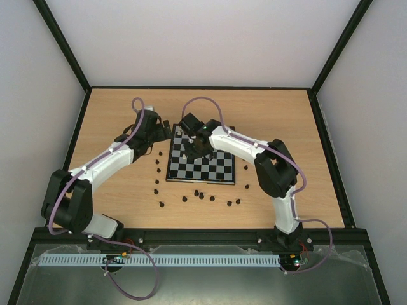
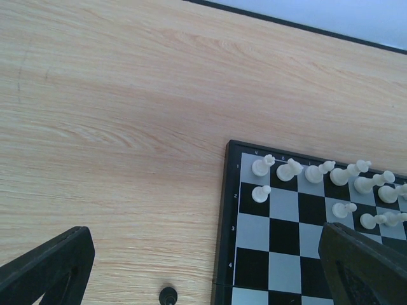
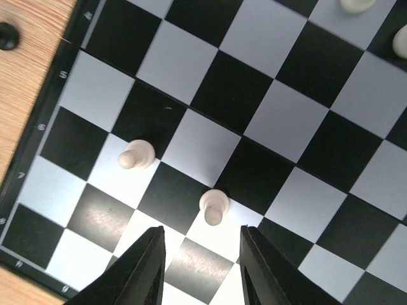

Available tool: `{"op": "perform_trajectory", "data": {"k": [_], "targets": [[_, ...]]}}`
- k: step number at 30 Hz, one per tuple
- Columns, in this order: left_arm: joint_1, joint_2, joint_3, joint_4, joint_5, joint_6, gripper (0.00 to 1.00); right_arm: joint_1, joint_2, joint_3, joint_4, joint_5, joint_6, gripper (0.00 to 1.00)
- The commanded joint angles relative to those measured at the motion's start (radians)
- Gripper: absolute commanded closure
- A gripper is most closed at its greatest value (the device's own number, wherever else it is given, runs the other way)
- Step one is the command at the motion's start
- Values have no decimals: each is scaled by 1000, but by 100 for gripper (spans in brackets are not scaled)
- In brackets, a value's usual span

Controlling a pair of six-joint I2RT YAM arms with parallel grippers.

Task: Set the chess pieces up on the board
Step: Pick up the chess piece from the chessboard.

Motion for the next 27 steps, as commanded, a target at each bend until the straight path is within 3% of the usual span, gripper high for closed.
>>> {"op": "perform_trajectory", "data": {"k": [1,27], "targets": [[-3,-37,-22,-18,-39,-8,0,7,45,14,-39,33,17,67],[2,-40,-55,6,-49,-10,1,-4,117,72,-42,63,17,77]]}}
